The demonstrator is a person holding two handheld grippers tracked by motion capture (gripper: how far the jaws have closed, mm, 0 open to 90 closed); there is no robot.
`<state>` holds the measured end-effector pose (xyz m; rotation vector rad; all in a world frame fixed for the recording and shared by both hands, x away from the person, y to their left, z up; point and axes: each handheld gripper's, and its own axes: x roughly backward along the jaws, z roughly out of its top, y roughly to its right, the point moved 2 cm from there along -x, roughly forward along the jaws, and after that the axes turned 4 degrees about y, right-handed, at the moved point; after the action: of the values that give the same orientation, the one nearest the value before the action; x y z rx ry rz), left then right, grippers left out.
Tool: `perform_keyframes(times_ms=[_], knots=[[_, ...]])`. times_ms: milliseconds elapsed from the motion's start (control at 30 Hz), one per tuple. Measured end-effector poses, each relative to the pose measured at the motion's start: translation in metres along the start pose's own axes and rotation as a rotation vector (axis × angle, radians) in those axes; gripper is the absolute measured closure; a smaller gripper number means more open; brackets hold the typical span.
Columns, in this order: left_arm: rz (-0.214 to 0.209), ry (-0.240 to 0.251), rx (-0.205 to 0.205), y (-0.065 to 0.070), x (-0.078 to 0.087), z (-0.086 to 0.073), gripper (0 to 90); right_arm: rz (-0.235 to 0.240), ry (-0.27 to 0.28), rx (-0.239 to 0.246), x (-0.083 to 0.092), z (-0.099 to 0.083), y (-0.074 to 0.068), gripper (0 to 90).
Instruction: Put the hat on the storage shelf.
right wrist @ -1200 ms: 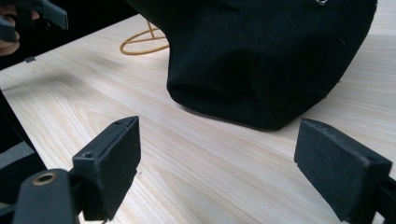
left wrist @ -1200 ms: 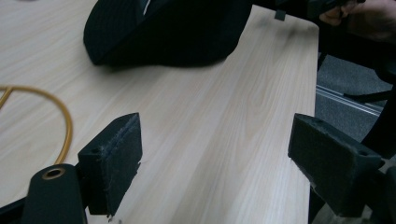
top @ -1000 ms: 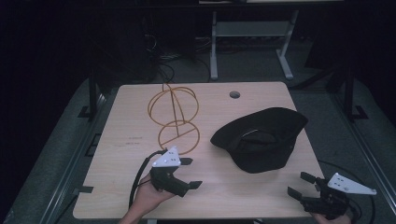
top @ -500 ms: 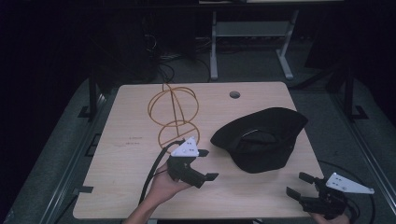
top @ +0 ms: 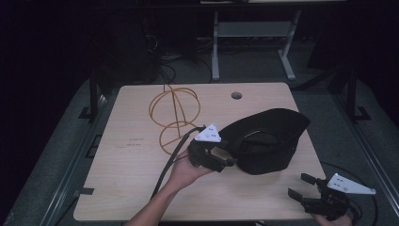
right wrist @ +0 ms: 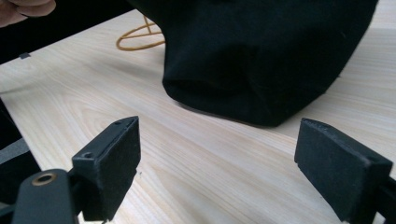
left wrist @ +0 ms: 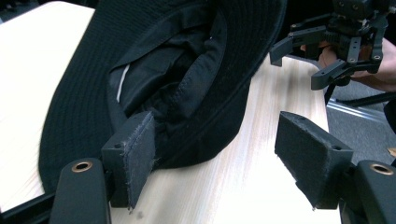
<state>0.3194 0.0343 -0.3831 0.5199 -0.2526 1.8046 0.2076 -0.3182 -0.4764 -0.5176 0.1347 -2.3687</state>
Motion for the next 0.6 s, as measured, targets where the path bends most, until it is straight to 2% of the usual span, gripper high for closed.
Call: perform_keyframes(times_ms=[167,233,300,333,400,467,500,533,567,600], knots=[[-0.02,-0.031,-0.011,-0.002,-0.016,0.005,28.2,0.001,-0.007,0.001,0.002,-0.001,0.0,14.0],[-0.03,-0.043,-0.013,-0.003,-0.022,0.006,31.4,-0.003,-0.003,0.004,0.002,0.0,0.001,14.0],[-0.035,-0.055,-0.028,-0.002,-0.028,0.006,41.4,-0.005,0.002,-0.002,0.001,-0.001,0.003,14.0],[-0.001,-0.076,-0.06,0.0,-0.033,0.007,45.0,-0.004,0.0,-0.008,0.0,0.0,0.004,14.0],[0.009,-0.062,-0.084,0.003,-0.036,0.008,55.5,-0.001,-0.011,0.003,-0.002,0.0,0.004,14.2],[0.007,-0.053,-0.079,0.002,-0.037,0.008,66.9,-0.003,-0.025,0.019,-0.005,0.0,0.006,14.4],[0.007,-0.053,-0.079,0.002,-0.037,0.008,68.8,-0.003,-0.025,0.019,-0.005,0.0,0.006,14.4],[-0.001,-0.045,-0.059,0.001,-0.037,0.008,68.8,-0.001,-0.03,0.013,-0.007,-0.001,0.007,14.4],[-0.023,-0.032,-0.058,-0.001,-0.037,0.008,77.0,-0.004,-0.031,0.011,-0.009,-0.001,0.01,14.4],[-0.028,-0.029,-0.06,-0.001,-0.037,0.009,79.3,-0.003,-0.029,0.005,-0.01,-0.001,0.01,14.4]])
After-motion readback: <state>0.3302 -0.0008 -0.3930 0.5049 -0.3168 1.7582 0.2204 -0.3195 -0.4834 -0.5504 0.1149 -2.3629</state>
